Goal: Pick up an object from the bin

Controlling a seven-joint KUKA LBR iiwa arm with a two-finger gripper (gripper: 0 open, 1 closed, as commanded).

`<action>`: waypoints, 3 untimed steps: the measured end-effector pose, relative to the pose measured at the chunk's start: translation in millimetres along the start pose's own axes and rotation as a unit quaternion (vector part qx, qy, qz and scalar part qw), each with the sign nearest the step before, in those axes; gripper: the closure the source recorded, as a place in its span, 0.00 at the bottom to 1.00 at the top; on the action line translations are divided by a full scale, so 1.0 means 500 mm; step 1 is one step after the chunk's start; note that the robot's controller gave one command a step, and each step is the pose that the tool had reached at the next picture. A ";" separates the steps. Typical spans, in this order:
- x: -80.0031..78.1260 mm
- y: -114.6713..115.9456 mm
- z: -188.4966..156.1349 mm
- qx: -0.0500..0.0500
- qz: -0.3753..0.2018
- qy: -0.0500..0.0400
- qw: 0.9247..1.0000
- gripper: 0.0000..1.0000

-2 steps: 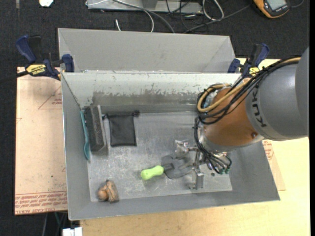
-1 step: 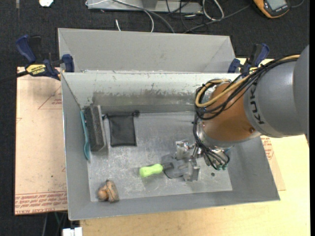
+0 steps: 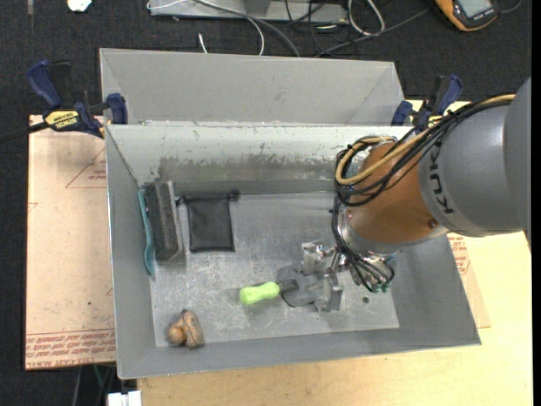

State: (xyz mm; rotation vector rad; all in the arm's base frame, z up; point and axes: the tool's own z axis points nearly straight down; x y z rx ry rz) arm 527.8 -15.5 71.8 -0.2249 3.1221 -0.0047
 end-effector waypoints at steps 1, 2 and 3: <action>-0.058 -0.013 -0.224 0.000 0.041 -0.001 0.999 1.00; -0.058 -0.013 -0.224 0.000 0.041 -0.001 0.999 1.00; -0.089 -0.022 -0.346 0.000 0.041 0.000 0.999 1.00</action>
Offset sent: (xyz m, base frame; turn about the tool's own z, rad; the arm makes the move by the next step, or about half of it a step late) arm 0.0000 0.0000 0.0000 0.0000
